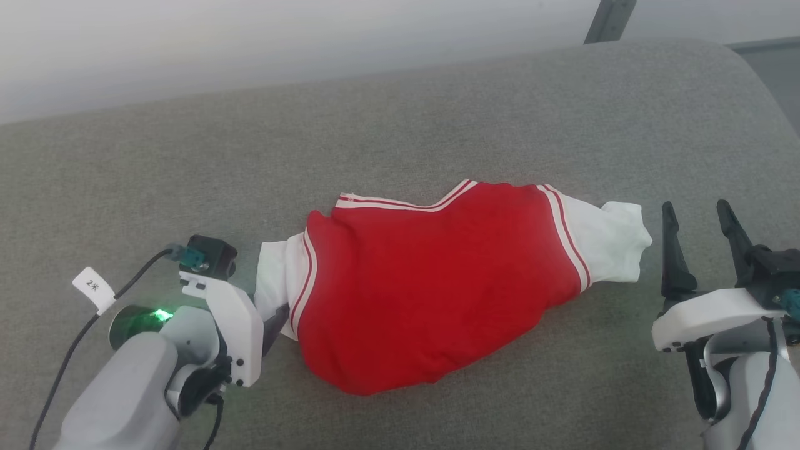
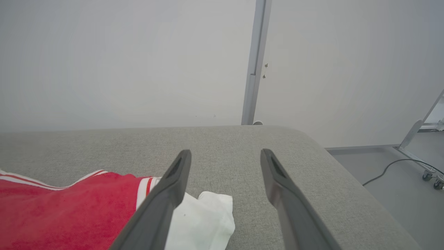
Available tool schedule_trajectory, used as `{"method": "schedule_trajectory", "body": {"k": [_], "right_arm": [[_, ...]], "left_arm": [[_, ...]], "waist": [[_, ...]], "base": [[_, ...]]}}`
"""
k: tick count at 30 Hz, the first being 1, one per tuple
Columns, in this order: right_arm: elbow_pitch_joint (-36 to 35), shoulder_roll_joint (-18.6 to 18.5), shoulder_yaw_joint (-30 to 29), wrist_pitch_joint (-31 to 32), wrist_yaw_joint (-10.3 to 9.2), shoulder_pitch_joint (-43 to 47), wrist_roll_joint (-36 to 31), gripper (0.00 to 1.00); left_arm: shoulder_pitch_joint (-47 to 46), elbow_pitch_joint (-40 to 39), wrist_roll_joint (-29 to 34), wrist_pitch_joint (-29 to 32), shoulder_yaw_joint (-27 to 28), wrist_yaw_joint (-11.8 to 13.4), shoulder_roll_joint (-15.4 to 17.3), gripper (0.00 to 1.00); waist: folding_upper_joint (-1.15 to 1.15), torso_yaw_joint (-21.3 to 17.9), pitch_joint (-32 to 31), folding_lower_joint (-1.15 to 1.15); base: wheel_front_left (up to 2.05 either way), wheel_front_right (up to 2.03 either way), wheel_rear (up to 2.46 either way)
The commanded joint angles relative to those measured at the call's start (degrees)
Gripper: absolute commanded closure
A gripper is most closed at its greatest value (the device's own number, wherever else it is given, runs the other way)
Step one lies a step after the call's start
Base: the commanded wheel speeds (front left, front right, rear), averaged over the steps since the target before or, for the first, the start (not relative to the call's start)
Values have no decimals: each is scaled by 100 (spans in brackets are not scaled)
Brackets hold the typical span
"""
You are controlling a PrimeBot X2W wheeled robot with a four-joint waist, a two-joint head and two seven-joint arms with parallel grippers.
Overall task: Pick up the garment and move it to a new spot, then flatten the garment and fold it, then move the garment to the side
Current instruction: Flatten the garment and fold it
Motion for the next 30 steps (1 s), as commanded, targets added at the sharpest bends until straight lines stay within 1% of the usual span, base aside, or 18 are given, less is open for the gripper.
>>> {"method": "schedule_trajectory", "body": {"k": [1, 2, 4, 5, 6, 7, 9, 12, 14, 16, 20, 23, 25, 30], "right_arm": [[32, 25, 12, -37, -10, 15, 32, 0], [32, 25, 12, -37, -10, 15, 32, 0], [71, 40, 21, -53, -10, 12, 46, 0], [91, 42, 22, -54, -10, 12, 47, 0], [99, 43, 17, -59, -10, 9, 42, 0], [110, 47, 8, -63, -10, 6, 36, 0], [125, 57, 2, -64, -10, 0, 21, 0], [145, 63, -6, -65, -10, -22, -11, 0], [157, 66, -25, -66, -10, -26, -24, 0], [160, 67, -70, -63, -10, 13, -45, 0], [174, 69, -177, -44, -10, 97, -103, 0], [177, 65, -256, -19, -9, 137, -175, 0], [173, 58, -298, 0, -10, 190, -228, 0], [179, 58, -343, 65, -9, 248, -287, 0]], "left_arm": [[-136, 266, 91, 110, -79, 65, -4, 0], [-136, 266, 91, 110, -79, 65, -4, 0], [-192, 565, 73, 221, -153, 62, -104, 0], [-223, 708, 65, 296, -196, 59, -155, 7], [-268, 832, 98, 343, -253, 48, -186, 24], [-311, 964, 103, 395, -294, 34, -235, 53], [-382, 1198, 105, 464, -377, 7, -327, 100], [-488, 1442, 116, 423, -424, -14, -407, 100], [-556, 1545, 81, 349, -386, -29, -417, 100], [-570, 1603, 67, 252, -331, 11, -370, 100], [-502, 1488, 66, -26, -184, 107, -155, 100], [-417, 1283, 59, -176, -105, 164, -39, 100], [-345, 1102, 52, -271, -33, 213, 102, 100], [-39, 607, -19, -304, 155, 424, 449, 100]], "waist": [[0, -22, 41, 0], [0, -22, 41, 0], [0, -27, 63, 0], [0, -25, 71, 0], [0, -23, 81, 0], [0, -17, 90, 0], [0, -6, 96, 0], [0, 8, 90, 0], [0, 35, 58, 0], [0, 80, 12, 0], [0, 205, -89, 0], [0, 324, -164, 0], [0, 403, -215, 0], [0, 586, -347, 0]], "base": [[0, 0, 0], [0, 0, 0], [0, 0, 0], [0, 0, 0], [0, 0, 0], [0, 0, 0], [0, 0, 0], [0, 0, 0], [0, 0, 0], [0, 0, 0], [0, 0, 0], [0, 0, 0], [0, 0, 0], [0, 0, 0]]}}
